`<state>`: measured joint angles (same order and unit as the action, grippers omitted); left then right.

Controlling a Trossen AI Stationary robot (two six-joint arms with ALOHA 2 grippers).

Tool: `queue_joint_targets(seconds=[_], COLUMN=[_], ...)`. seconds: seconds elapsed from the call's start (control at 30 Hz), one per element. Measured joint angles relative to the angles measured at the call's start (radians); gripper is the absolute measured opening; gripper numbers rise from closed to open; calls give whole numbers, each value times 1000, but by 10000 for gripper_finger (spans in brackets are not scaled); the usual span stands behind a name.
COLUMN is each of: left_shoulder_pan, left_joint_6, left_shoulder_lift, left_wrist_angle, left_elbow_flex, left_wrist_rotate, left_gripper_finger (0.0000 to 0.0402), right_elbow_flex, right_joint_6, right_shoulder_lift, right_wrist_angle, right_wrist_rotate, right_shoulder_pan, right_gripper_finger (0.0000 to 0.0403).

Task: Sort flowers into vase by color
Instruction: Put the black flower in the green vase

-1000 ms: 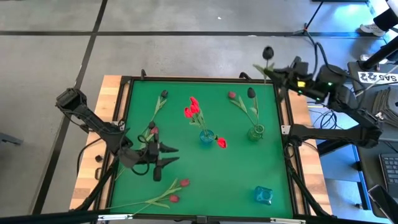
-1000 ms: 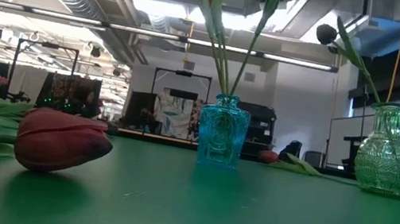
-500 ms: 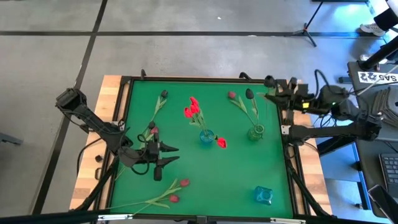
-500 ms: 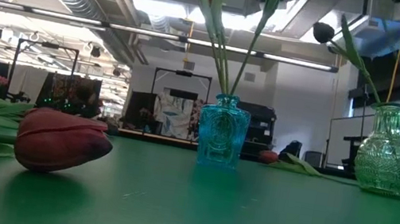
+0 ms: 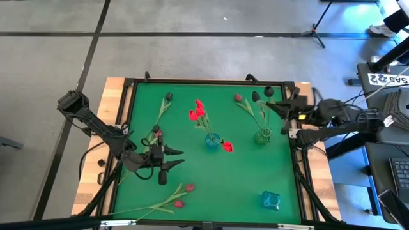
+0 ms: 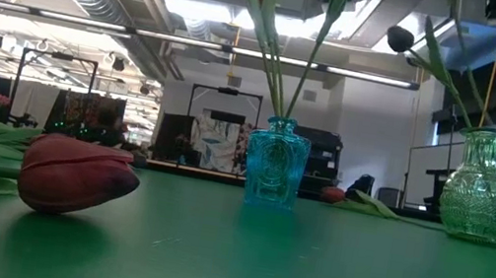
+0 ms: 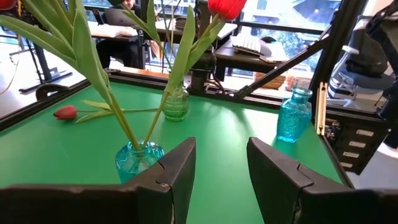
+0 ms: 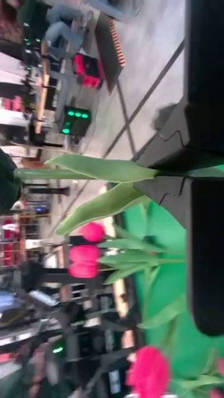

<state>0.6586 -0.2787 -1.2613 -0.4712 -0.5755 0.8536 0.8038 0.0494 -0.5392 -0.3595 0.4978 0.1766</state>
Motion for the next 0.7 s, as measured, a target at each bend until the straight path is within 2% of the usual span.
queue_joint_targets(seconds=[0.27, 0.4, 0.5, 0.6, 0.7], left_shoulder_pan=[0, 0, 0, -13, -33], left_joint_6=[0, -5, -4, -11, -56], left_shoulder_lift=[0, 0, 8, 57, 142], left_wrist_angle=[17, 18, 36, 94, 215], left_elbow_flex=[0, 0, 0, 0, 0], left_wrist_rotate=[46, 29, -19, -92, -148], left_gripper_finger=[141, 141, 141, 141, 141], right_elbow_flex=[-104, -120, -120, -120, -120], right_joint_6=[-2, 2, 3, 4, 23], right_shoulder_lift=[-7, -7, -6, -6, -7], right_wrist_angle=[32, 34, 26, 11, -7], right_wrist_rotate=[156, 150, 97, 41, 45], right_shoulder_pan=[66, 92, 114, 128, 134], right_gripper_finger=[4, 4, 5, 10, 33])
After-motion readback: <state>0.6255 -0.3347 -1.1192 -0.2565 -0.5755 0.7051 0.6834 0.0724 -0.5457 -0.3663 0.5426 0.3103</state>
